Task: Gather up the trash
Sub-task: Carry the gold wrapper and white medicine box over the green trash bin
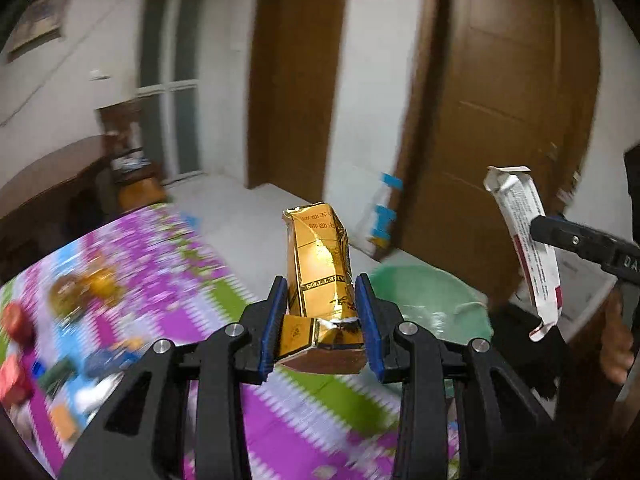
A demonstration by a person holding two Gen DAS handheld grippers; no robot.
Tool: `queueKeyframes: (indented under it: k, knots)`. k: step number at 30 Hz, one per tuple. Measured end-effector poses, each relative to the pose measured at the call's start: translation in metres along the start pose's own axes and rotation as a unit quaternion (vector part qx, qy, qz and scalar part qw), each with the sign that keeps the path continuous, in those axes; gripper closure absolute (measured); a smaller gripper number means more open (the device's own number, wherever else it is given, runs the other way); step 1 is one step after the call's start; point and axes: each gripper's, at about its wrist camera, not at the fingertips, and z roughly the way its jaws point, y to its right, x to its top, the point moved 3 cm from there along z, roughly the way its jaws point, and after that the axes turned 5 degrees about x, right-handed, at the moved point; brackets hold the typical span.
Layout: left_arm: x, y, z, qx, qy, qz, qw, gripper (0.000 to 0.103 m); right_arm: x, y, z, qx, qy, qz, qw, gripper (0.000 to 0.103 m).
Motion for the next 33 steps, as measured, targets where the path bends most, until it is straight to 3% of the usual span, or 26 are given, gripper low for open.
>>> queueKeyframes:
  k: [6,11,15,22,33]
  knots:
    - [0.016,0.059,0.076,-0.063,-0.049,0.065,0.9947,0.069,0.006,0.08,0.011,-0.07,-0.068,0.035,0.995,0.055]
    - [0.004,0.113,0.123,-0.086,-0.088,0.085,0.9888,0.069,-0.009,0.127,0.037,-0.108,-0.114,0.052,0.986,0.055]
    - [-0.006,0.133,0.154,-0.094,-0.114,0.097,0.9843,0.069,-0.027,0.161,0.066,-0.126,-0.153,0.074,0.977,0.055]
    - [-0.026,0.138,0.182,-0.083,-0.15,0.11,0.9791,0.068,-0.073,0.17,0.104,-0.143,-0.188,0.088,0.968,0.055]
    - [-0.029,0.146,0.194,-0.069,-0.157,0.113,0.9787,0.067,-0.076,0.158,0.132,-0.152,-0.199,0.098,0.963,0.053]
